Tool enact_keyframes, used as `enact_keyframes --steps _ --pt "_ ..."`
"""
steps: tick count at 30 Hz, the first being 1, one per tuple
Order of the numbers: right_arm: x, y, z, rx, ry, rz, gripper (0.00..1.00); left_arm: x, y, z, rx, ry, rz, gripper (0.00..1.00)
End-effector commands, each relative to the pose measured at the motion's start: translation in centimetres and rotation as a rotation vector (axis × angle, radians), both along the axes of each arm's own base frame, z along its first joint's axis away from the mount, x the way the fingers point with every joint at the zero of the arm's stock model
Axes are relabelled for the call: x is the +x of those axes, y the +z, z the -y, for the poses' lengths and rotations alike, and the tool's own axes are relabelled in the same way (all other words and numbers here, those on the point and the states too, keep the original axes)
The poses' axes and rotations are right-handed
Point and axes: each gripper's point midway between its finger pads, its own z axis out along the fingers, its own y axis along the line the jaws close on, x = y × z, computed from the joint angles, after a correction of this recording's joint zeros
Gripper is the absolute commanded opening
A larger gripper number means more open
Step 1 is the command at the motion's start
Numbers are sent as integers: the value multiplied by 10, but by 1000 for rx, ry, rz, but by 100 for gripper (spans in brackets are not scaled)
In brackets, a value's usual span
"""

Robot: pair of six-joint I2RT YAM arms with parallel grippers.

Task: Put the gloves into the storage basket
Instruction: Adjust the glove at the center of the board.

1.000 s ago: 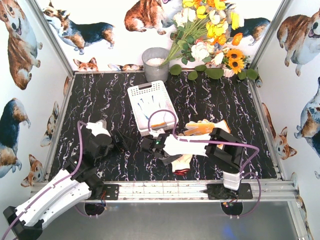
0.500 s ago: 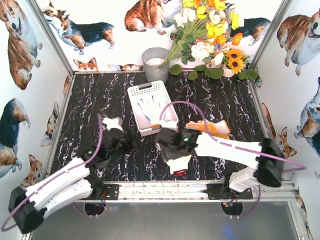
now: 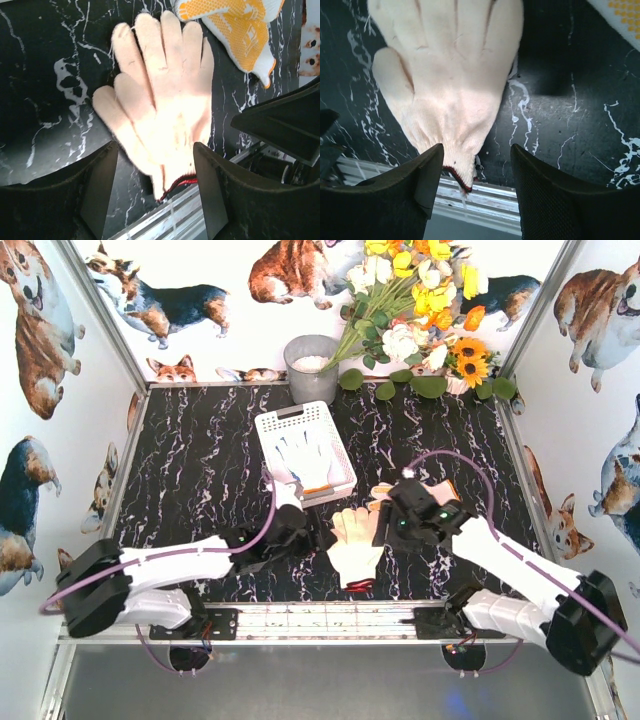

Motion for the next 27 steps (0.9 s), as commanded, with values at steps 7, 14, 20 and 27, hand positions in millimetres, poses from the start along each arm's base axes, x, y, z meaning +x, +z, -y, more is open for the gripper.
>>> enact_keyframes --steps 7,14,20,27 --pt "22 -5 -13 259 -99 -10 56 32 2 37 -83 85 -1 53" --pt "22 -28 -12 248 -114 -59 53 44 -18 33 -63 92 -32 49" --pt "22 -42 -14 235 -122 -107 46 51 -32 25 -33 116 -48 41" --pt "25 -46 -15 232 -129 -111 38 55 -40 30 -38 90 -63 41"
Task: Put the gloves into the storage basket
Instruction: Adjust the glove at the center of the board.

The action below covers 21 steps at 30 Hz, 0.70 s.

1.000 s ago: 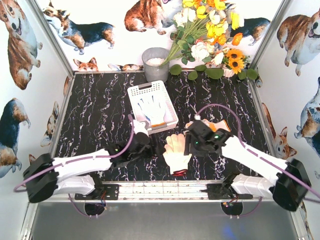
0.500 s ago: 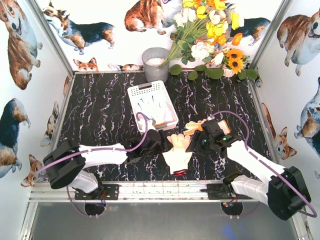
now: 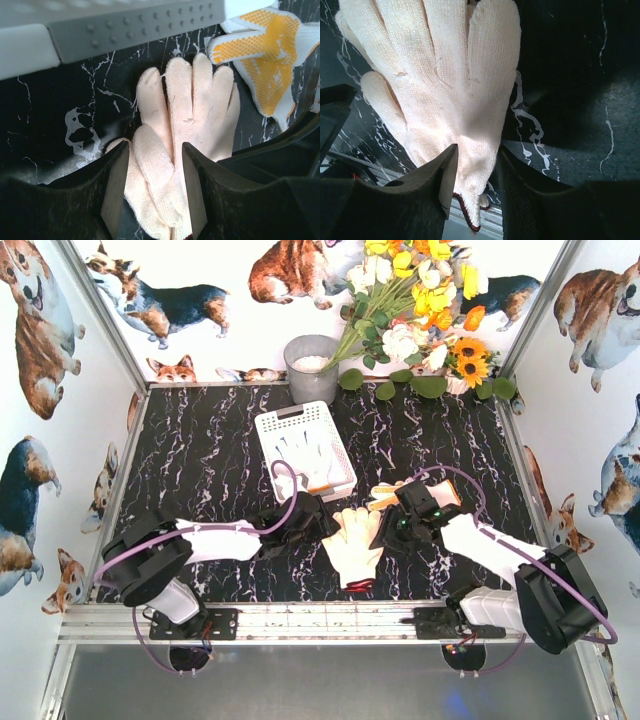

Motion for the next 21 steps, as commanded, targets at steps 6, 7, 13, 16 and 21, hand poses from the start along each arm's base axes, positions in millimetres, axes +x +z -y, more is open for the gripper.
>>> enact_keyframes --steps 6,7,13,16,21 --pt "10 -1 -3 11 -12 30 36 6 -5 11 -29 -21 -3 40" --pt "10 -2 -2 8 -14 28 35 6 -4 12 -36 -24 -2 40" --pt "10 -3 2 -7 -25 35 32 5 -9 13 -52 -24 -19 31" --pt "10 -4 3 -13 -28 38 31 5 -12 13 -49 -23 -25 30" --pt "10 -8 3 -19 -25 28 30 5 -16 12 -28 -24 -34 34"
